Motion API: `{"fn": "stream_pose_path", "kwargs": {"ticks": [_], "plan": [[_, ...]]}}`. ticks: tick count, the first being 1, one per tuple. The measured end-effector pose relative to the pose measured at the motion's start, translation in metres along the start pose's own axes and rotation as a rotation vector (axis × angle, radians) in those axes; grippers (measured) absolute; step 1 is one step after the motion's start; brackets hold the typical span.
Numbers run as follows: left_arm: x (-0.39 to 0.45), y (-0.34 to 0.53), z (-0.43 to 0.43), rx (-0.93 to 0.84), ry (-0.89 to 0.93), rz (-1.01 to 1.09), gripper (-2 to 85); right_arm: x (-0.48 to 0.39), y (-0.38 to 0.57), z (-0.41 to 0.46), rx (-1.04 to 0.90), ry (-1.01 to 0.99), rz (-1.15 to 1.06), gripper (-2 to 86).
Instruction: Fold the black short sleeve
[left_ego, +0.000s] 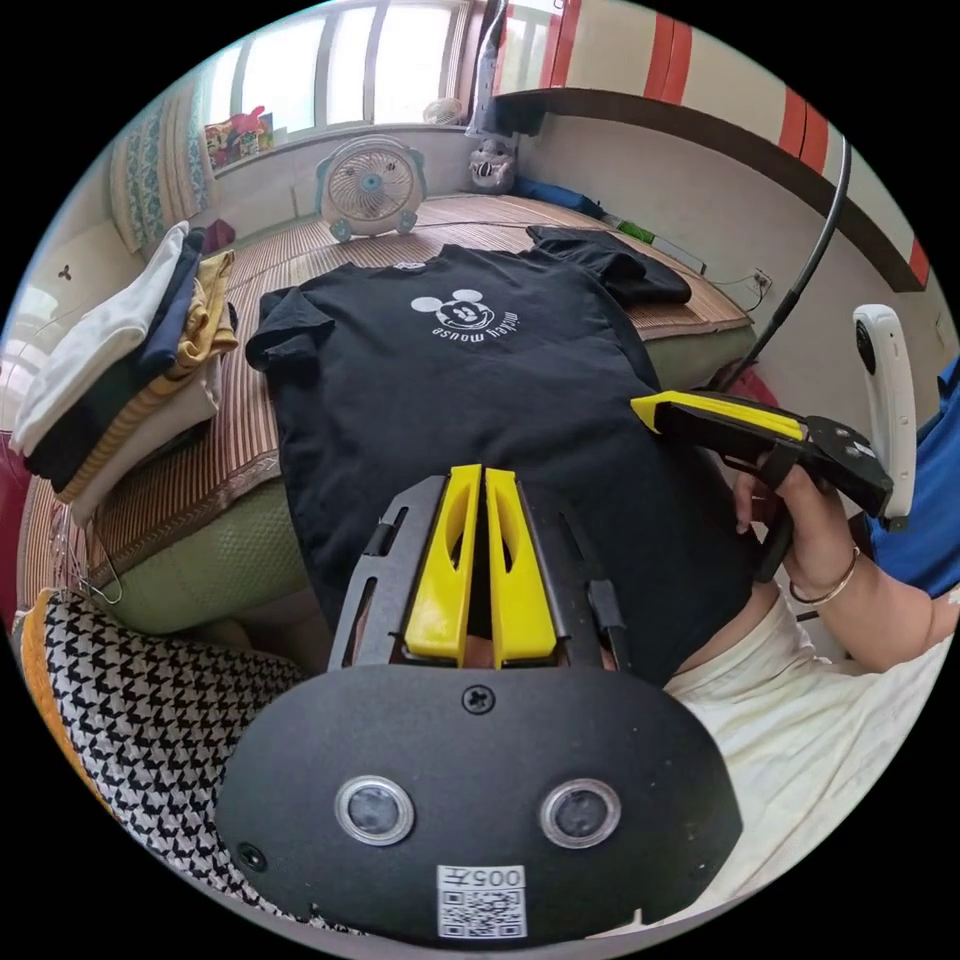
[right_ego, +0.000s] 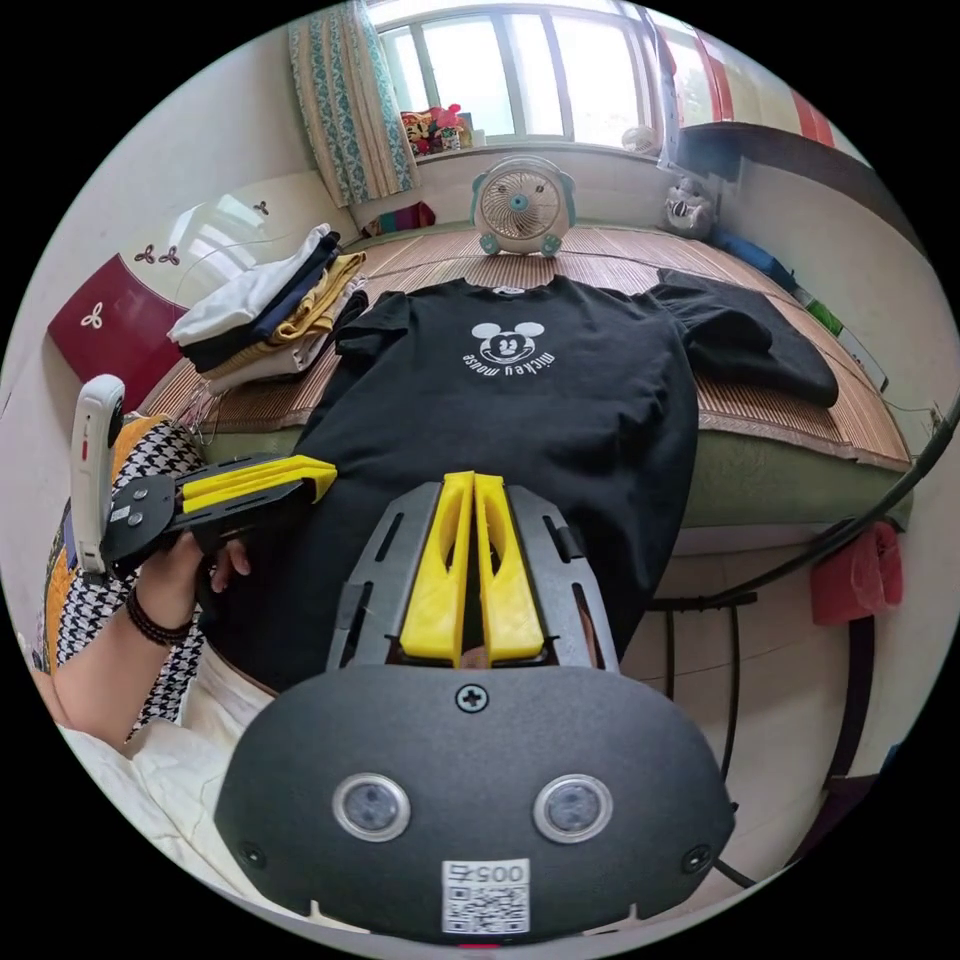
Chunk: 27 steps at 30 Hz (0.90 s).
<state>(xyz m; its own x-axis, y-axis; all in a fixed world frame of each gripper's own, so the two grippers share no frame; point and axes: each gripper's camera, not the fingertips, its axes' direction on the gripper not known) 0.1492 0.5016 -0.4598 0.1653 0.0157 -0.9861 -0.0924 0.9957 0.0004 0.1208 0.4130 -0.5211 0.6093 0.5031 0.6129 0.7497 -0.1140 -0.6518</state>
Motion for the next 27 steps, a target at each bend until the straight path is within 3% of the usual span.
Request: {"fn": "stream_pose_path", "kwargs": {"ticks": [5, 12, 20, 27], "plan": [[-0.010, 0.001, 0.002, 0.005, 0.062, -0.035, 0.1, -0.004, 0.000, 0.002, 0.002, 0.002, 0.002, -1.5], [0.008, -0.001, 0.005, -0.007, -0.042, 0.007, -0.1, -0.024, 0.000, 0.007, -0.004, 0.076, -0.042, -1.5], [0.001, 0.000, 0.006, 0.004, 0.046, -0.024, -0.2, -0.039, 0.001, 0.012, -0.005, 0.123, -0.071, -1.5], [0.037, -0.003, 0.011, -0.014, -0.126, 0.045, -0.2, -0.047, 0.000, 0.016, -0.006, 0.135, -0.075, -1.5]]}}
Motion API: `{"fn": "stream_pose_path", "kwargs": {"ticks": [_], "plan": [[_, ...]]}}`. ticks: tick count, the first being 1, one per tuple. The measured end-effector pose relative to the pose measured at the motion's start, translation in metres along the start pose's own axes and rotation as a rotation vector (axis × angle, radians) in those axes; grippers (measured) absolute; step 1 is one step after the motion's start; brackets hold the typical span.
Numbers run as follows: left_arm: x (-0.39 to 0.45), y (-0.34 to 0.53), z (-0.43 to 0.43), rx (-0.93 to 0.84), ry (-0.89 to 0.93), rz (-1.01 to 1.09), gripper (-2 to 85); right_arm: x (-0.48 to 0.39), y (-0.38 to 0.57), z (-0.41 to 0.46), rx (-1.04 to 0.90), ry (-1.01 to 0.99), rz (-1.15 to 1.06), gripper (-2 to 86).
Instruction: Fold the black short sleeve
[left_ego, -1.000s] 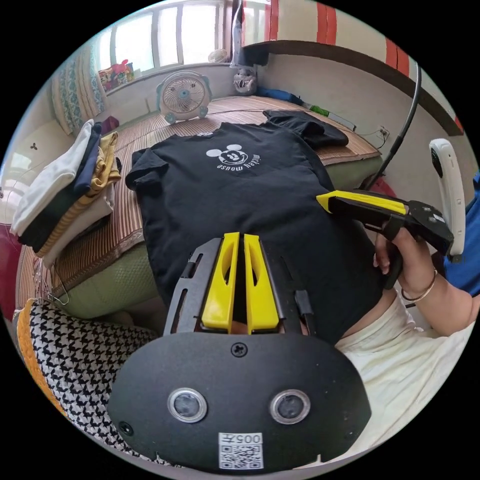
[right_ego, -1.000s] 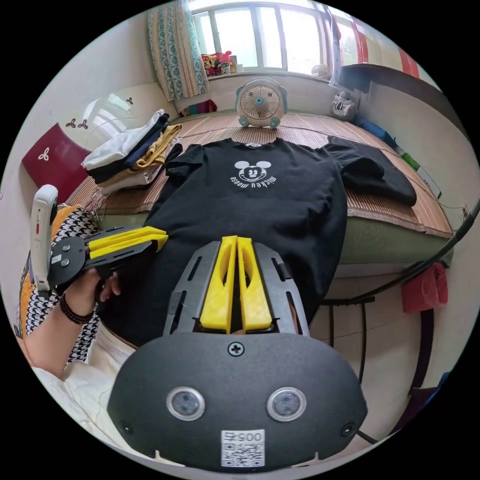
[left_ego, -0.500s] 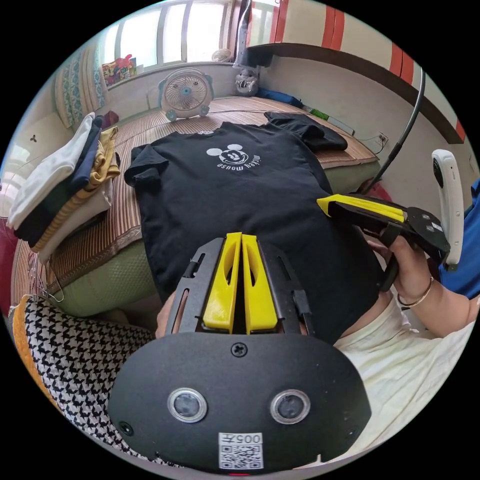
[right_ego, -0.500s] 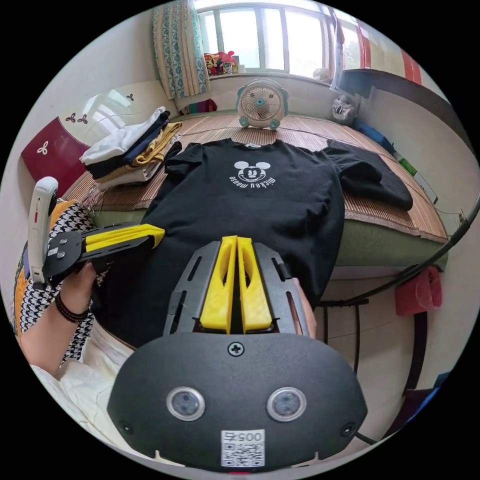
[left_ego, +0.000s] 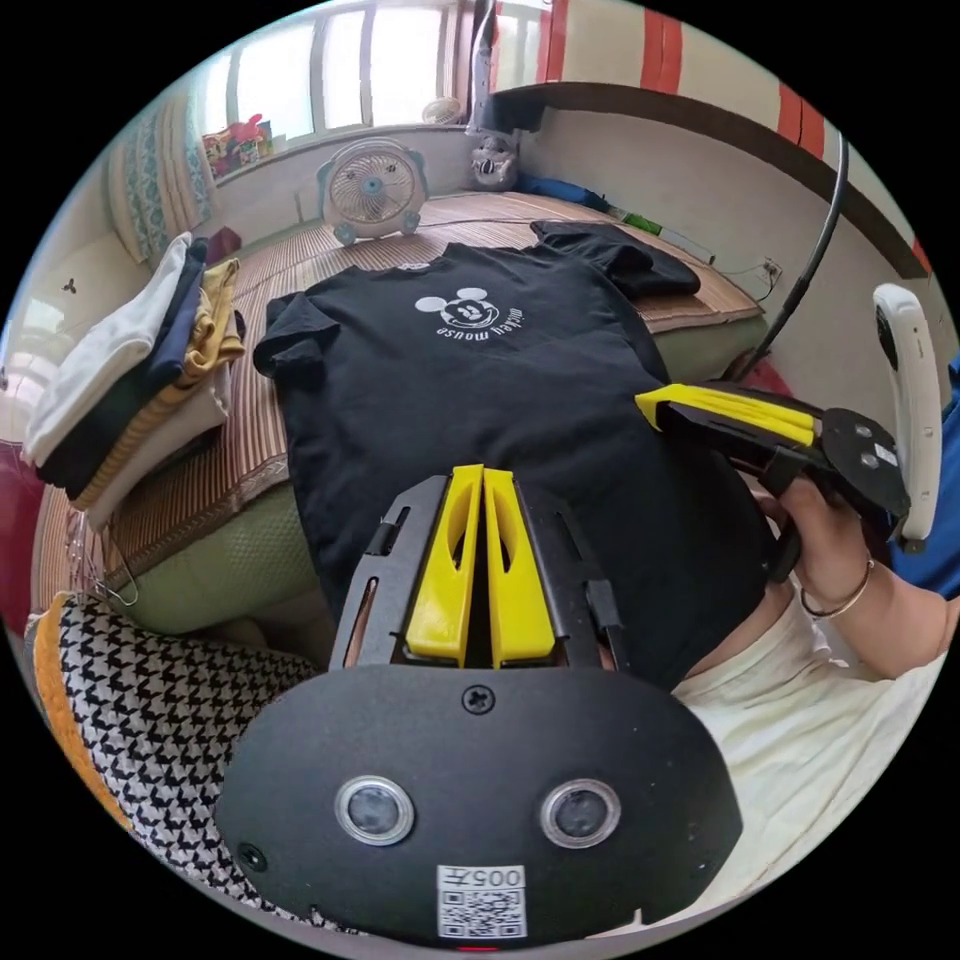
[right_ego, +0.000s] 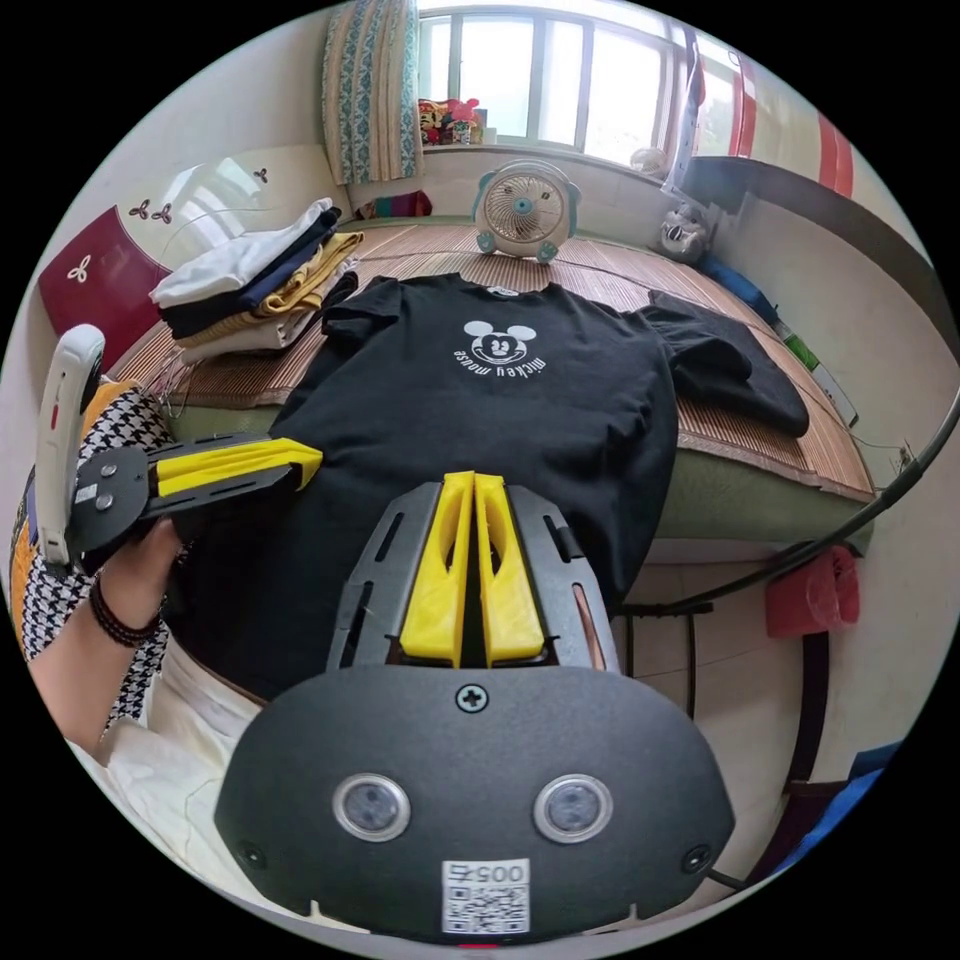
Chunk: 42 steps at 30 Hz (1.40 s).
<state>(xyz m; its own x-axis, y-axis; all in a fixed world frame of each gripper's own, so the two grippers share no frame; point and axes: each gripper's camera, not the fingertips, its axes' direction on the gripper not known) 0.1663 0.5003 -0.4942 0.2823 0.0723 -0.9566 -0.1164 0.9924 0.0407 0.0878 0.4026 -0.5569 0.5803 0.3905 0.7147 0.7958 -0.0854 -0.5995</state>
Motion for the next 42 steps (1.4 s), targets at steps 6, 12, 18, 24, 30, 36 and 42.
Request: {"fn": "stream_pose_path", "kwargs": {"ticks": [6, 12, 18, 24, 30, 36, 42], "plan": [[0.022, -0.002, 0.002, -0.003, -0.092, 0.043, -0.2, -0.002, -0.001, 0.002, 0.000, -0.004, 0.001, -1.5], [0.027, -0.003, 0.005, -0.004, -0.080, 0.040, -0.2, -0.003, -0.003, 0.004, 0.001, -0.016, 0.005, -1.5], [0.036, -0.006, 0.008, -0.009, -0.112, 0.057, -0.2, -0.003, -0.004, 0.005, 0.002, -0.018, 0.007, -1.5], [0.034, -0.008, 0.011, -0.005, -0.088, 0.044, -0.2, -0.002, -0.005, 0.006, 0.002, -0.023, 0.009, -1.5], [0.033, -0.010, 0.016, -0.006, -0.087, 0.044, -0.2, 0.001, -0.007, 0.007, 0.002, -0.033, 0.011, -1.5], [0.030, -0.015, 0.021, -0.022, -0.078, 0.041, -0.1, 0.006, -0.008, 0.008, 0.002, -0.050, 0.020, -1.4], [0.030, -0.019, 0.025, -0.035, -0.110, 0.051, 0.4, 0.011, -0.010, 0.008, 0.000, -0.061, 0.025, -1.4]]}}
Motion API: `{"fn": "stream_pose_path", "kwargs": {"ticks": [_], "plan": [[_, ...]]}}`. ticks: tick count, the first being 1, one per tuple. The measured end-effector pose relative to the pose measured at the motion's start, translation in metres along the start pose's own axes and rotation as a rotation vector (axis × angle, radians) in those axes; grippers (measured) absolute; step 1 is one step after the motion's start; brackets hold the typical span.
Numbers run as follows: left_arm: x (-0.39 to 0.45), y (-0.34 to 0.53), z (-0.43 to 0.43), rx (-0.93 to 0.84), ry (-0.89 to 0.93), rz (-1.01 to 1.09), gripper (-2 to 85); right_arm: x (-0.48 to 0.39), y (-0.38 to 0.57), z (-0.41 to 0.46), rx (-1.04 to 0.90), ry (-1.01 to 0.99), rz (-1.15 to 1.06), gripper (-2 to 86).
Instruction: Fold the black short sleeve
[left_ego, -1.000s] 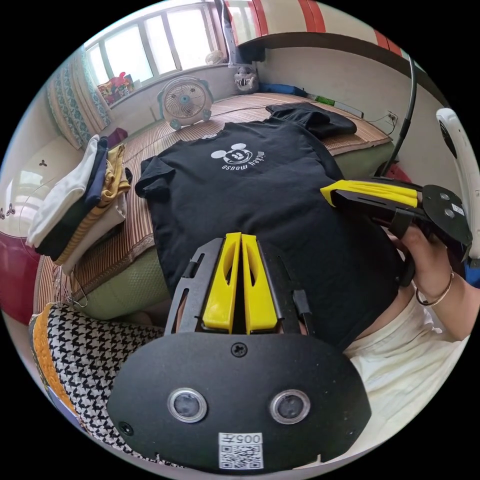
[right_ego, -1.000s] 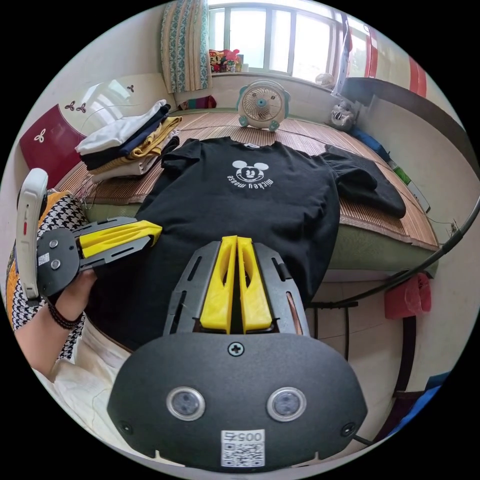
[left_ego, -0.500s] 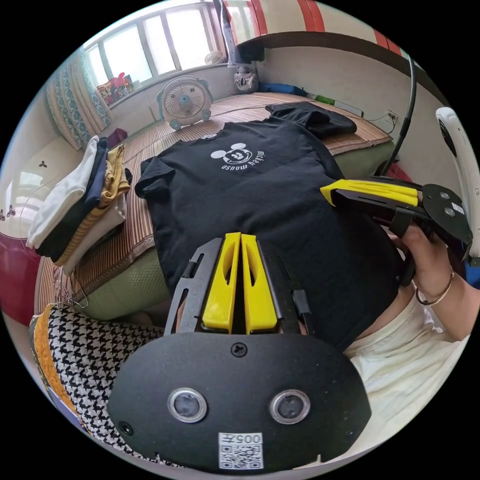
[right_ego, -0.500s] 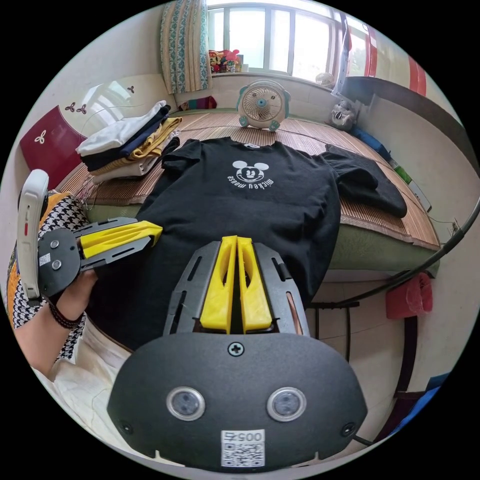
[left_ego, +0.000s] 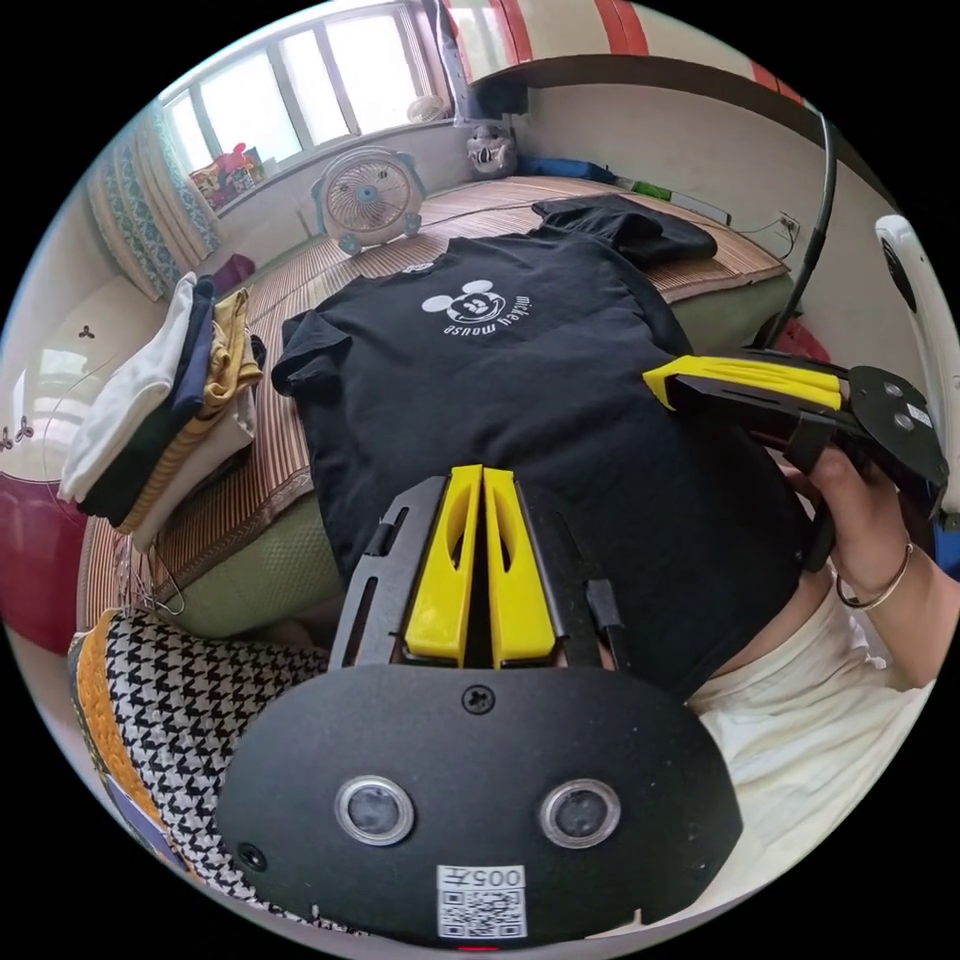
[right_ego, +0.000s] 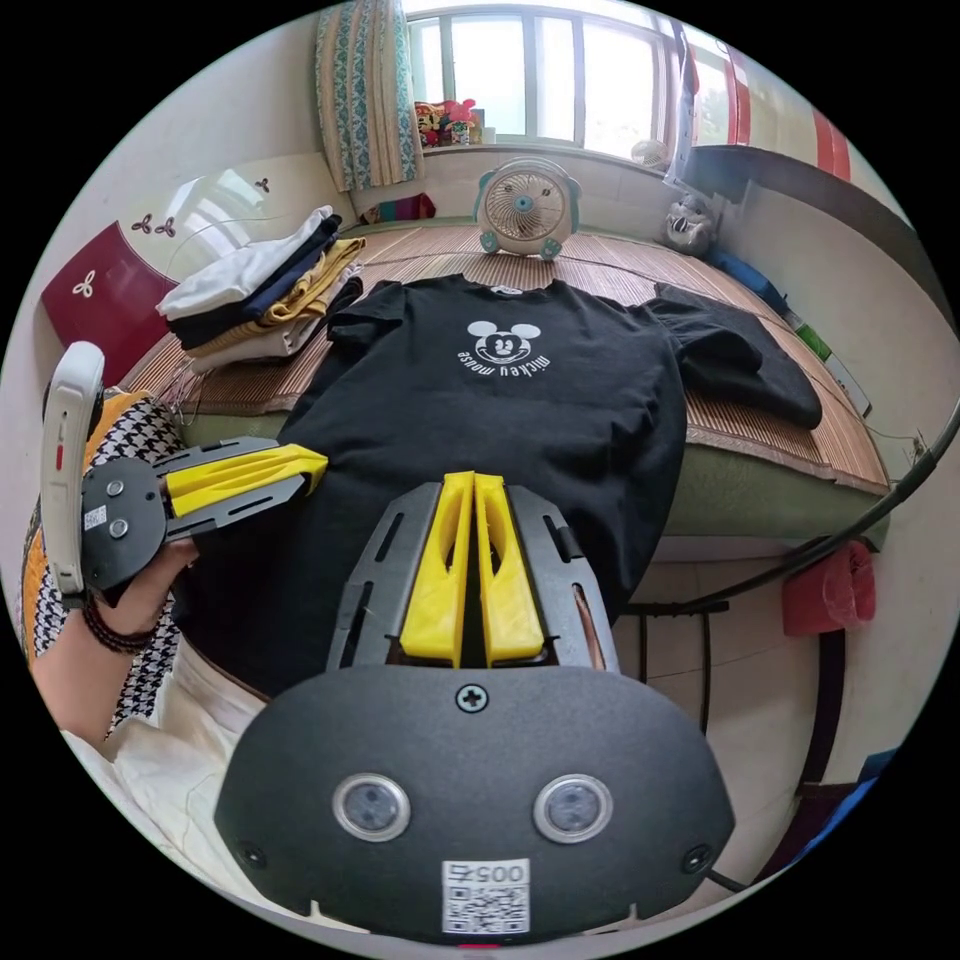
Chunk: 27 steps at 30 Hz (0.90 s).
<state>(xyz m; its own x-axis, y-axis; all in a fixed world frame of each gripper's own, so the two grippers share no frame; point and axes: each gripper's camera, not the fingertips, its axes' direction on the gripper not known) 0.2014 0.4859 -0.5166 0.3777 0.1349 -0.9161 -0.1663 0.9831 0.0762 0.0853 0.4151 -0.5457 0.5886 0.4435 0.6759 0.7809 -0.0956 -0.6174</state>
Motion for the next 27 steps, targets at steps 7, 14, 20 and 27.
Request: {"fn": "stream_pose_path", "kwargs": {"ticks": [7, 14, 20, 27], "plan": [[-0.015, -0.002, 0.005, 0.009, 0.062, -0.030, 3.1, 0.004, -0.002, 0.000, 0.000, 0.004, 0.002, -1.4], [-0.074, -0.007, -0.004, 0.179, 0.138, -0.171, 8.3, 0.011, -0.003, -0.001, 0.004, 0.000, 0.008, -1.4], [-0.132, -0.049, 0.013, 0.214, -0.009, -0.175, 11.6, 0.021, -0.006, -0.001, 0.003, -0.025, 0.016, -1.4], [-0.190, -0.126, 0.048, 0.188, -0.079, -0.024, 13.0, 0.034, -0.009, -0.001, 0.003, -0.054, 0.033, -1.4]]}}
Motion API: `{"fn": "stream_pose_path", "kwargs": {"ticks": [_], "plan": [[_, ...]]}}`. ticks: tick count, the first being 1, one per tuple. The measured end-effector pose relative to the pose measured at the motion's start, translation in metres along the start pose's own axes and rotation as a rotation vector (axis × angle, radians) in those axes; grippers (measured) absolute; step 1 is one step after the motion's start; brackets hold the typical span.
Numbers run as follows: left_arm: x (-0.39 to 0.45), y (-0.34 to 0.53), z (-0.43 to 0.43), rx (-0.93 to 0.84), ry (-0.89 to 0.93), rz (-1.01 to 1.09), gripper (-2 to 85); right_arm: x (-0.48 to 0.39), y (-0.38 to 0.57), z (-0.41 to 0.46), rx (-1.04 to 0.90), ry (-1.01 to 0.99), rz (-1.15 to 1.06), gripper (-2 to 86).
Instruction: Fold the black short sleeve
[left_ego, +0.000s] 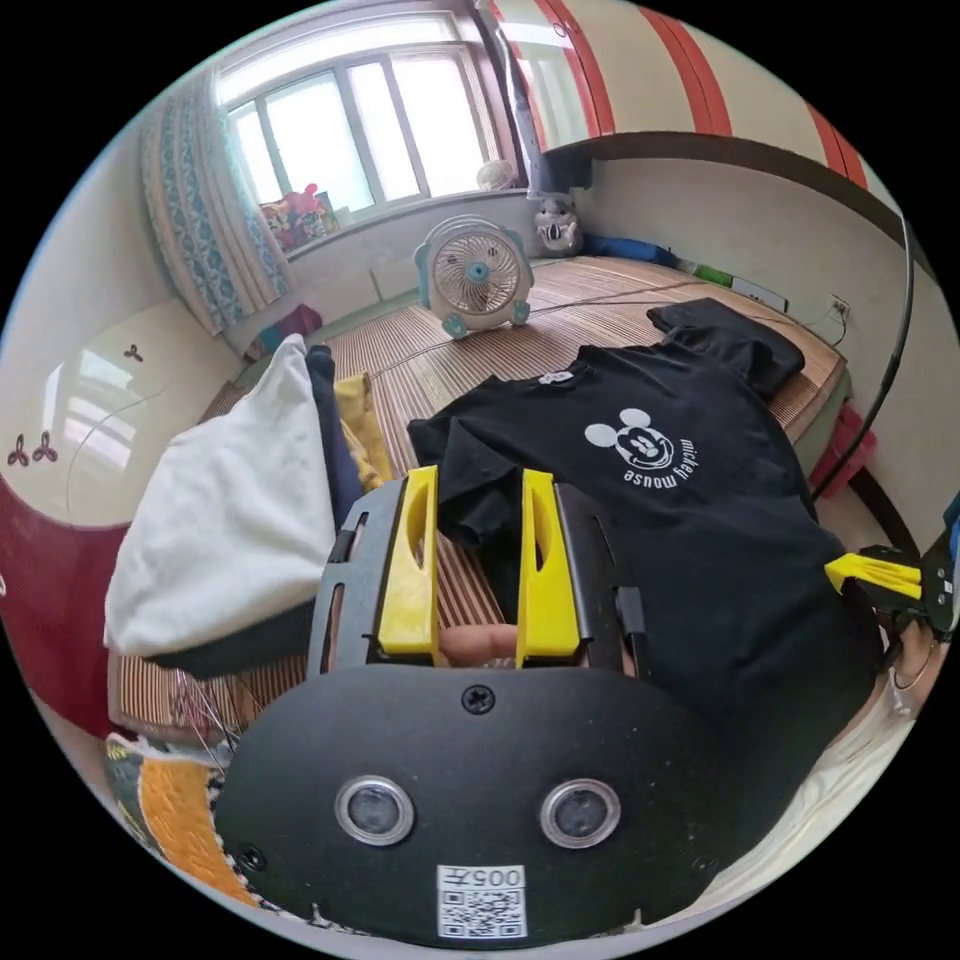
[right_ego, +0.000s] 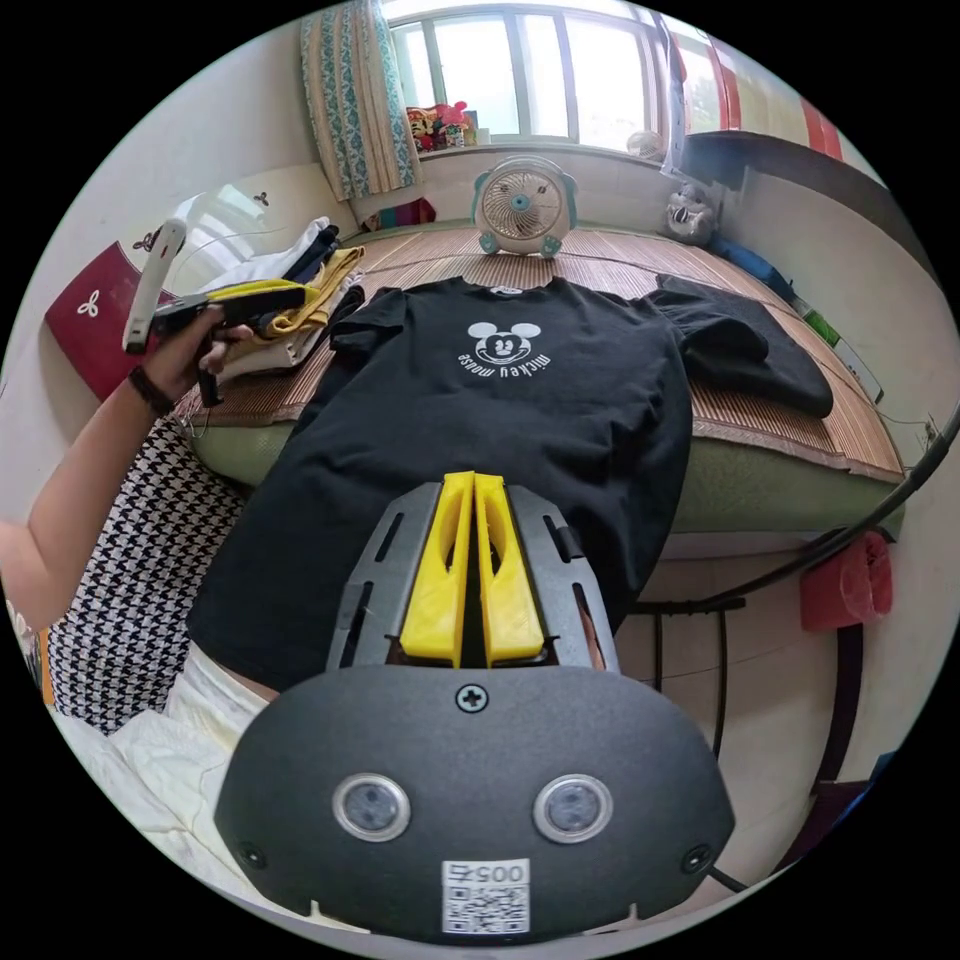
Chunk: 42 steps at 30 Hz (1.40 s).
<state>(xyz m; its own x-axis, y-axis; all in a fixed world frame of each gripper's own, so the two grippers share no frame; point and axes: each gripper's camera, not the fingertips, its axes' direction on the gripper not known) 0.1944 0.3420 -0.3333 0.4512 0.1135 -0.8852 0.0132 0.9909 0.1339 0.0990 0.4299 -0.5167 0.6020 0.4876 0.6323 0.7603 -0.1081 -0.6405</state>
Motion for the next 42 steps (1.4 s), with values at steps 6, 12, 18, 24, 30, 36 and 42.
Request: {"fn": "stream_pose_path", "kwargs": {"ticks": [6, 12, 18, 24, 30, 36, 42], "plan": [[-0.002, -0.028, 0.081, -0.184, -0.043, 0.097, 13.8, 0.005, -0.004, 0.001, -0.004, 0.001, 0.001, -1.4], [-0.007, -0.034, 0.124, -0.211, -0.013, 0.086, 13.1, 0.017, -0.005, -0.001, -0.004, -0.041, 0.017, -1.4], [-0.016, -0.040, 0.155, -0.263, -0.069, 0.087, 10.3, 0.029, -0.007, -0.001, -0.006, -0.086, 0.035, -1.4], [-0.046, -0.043, 0.173, -0.283, 0.022, -0.029, 2.4, 0.033, -0.007, -0.003, -0.002, -0.085, 0.036, -1.4], [-0.079, -0.056, 0.153, -0.172, 0.177, -0.113, 0.4, 0.039, -0.008, -0.003, -0.006, -0.110, 0.048, -1.4], [-0.134, -0.082, 0.128, -0.043, 0.252, -0.301, 0.1, 0.040, -0.007, -0.004, -0.004, -0.111, 0.051, -1.3], [-0.146, -0.106, 0.139, -0.013, 0.308, -0.366, 0.0, 0.034, -0.007, -0.004, -0.003, -0.078, 0.035, -1.3]]}}
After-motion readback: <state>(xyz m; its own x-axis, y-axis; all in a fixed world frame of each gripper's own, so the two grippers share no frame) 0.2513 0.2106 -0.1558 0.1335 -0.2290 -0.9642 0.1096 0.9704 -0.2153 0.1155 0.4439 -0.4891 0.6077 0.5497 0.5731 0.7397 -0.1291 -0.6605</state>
